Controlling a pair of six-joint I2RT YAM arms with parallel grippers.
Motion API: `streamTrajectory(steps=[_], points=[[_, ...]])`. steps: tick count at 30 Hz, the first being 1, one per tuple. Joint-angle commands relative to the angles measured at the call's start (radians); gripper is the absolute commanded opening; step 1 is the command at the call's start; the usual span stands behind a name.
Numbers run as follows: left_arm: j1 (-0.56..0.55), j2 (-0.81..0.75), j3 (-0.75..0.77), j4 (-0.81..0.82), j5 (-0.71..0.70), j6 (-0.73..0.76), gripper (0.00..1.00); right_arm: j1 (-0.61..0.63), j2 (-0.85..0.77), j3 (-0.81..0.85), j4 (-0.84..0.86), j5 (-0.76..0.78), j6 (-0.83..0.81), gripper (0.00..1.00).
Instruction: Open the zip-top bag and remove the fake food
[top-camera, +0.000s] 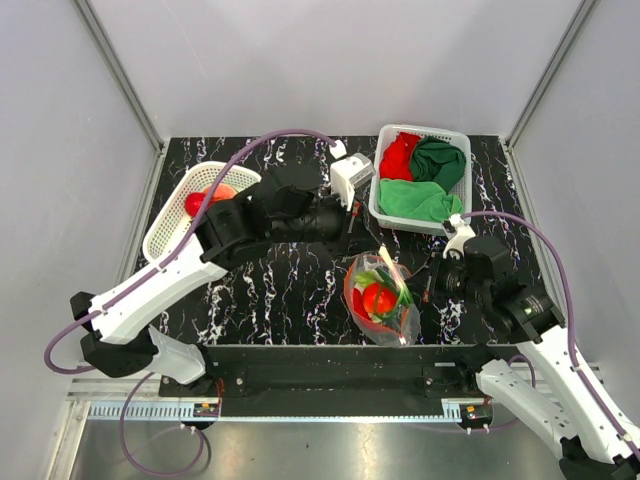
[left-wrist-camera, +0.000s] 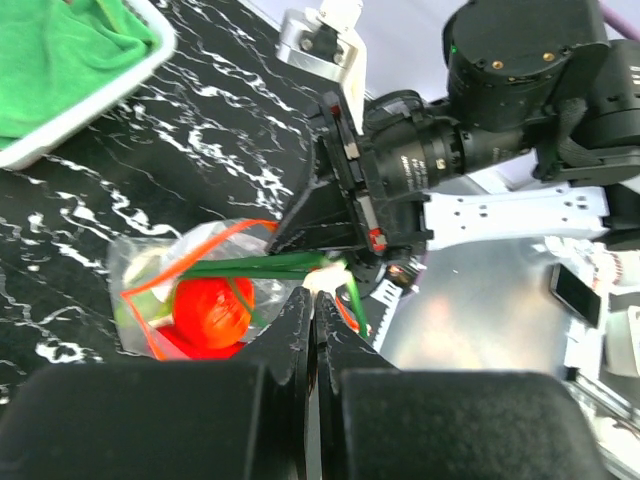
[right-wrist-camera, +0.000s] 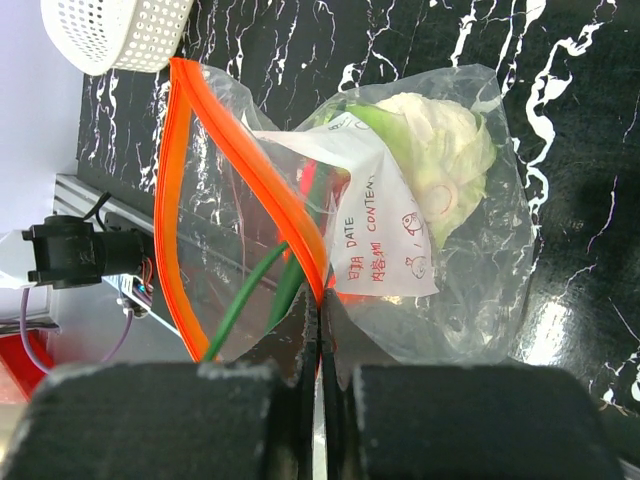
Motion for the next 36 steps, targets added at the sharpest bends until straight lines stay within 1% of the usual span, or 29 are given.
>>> streamTrajectory(steps=[1,3,6,12,15,16,18,19,21,22,24,25,26,28,29,30,31,33,34,35,36], points=[[0.017,-0.042,0.025,0.060,0.101,-0.037,0.00,0.001,-0.029,-0.023,0.027,0.013,0.027,0.00],[0.026,-0.091,-0.004,0.117,0.083,-0.047,0.00,0.001,-0.038,-0.018,0.024,0.015,0.027,0.00],[0.055,-0.142,-0.004,0.185,0.100,-0.078,0.00,0.001,-0.034,0.003,0.015,0.033,0.025,0.00],[0.141,-0.170,0.072,0.194,0.075,-0.084,0.00,0.001,-0.024,0.020,0.012,0.025,0.025,0.00],[0.160,-0.178,0.135,0.179,-0.049,-0.071,0.00,0.001,-0.035,0.016,0.010,0.027,0.025,0.00],[0.160,-0.185,0.144,0.179,-0.149,-0.036,0.00,0.001,-0.037,0.014,0.010,0.024,0.024,0.00],[0.160,-0.208,0.140,0.177,-0.285,-0.002,0.00,0.001,-0.037,0.009,0.010,0.018,0.021,0.00],[0.161,-0.216,0.125,0.179,-0.422,0.029,0.00,0.001,-0.037,0.008,0.010,0.015,0.019,0.00],[0.167,-0.227,0.109,0.173,-0.550,0.058,0.00,0.001,-0.041,0.005,0.006,0.010,0.008,0.00],[0.175,-0.227,0.083,0.170,-0.645,0.099,0.00,0.001,-0.043,0.005,0.006,0.005,0.005,0.00],[0.181,-0.213,0.059,0.168,-0.751,0.150,0.00,0.001,-0.046,0.006,0.009,0.002,-0.002,0.00],[0.186,-0.207,0.042,0.171,-0.847,0.191,0.00,0.001,-0.043,0.009,0.007,0.001,-0.004,0.00],[0.224,-0.193,0.002,0.183,-0.868,0.216,0.00,0.001,-0.038,0.011,0.009,-0.001,-0.004,0.00],[0.279,-0.178,-0.029,0.180,-0.936,0.221,0.00,0.001,-0.030,0.014,0.007,-0.010,-0.007,0.00],[0.344,-0.176,-0.094,0.203,-0.954,0.219,0.00,0.001,-0.026,0.014,0.007,-0.011,-0.009,0.00],[0.379,-0.179,-0.134,0.225,-0.979,0.213,0.00,0.001,-0.024,0.014,0.007,-0.015,-0.009,0.00],[0.449,-0.182,-0.177,0.243,-1.026,0.180,0.00,0.001,-0.020,0.017,0.007,-0.018,-0.009,0.00],[0.517,-0.190,-0.274,0.275,-1.028,0.134,0.00,0.001,-0.006,0.023,0.007,-0.027,-0.010,0.00],[0.578,-0.188,-0.297,0.278,-1.028,0.073,0.00,0.001,0.000,0.029,0.007,-0.030,-0.010,0.00],[0.603,-0.188,-0.325,0.315,-1.025,0.054,0.00,0.001,0.015,0.031,0.009,-0.031,-0.012,0.00],[0.623,-0.187,-0.393,0.353,-1.023,0.051,0.00,0.001,0.022,0.029,0.012,-0.031,-0.010,0.00]])
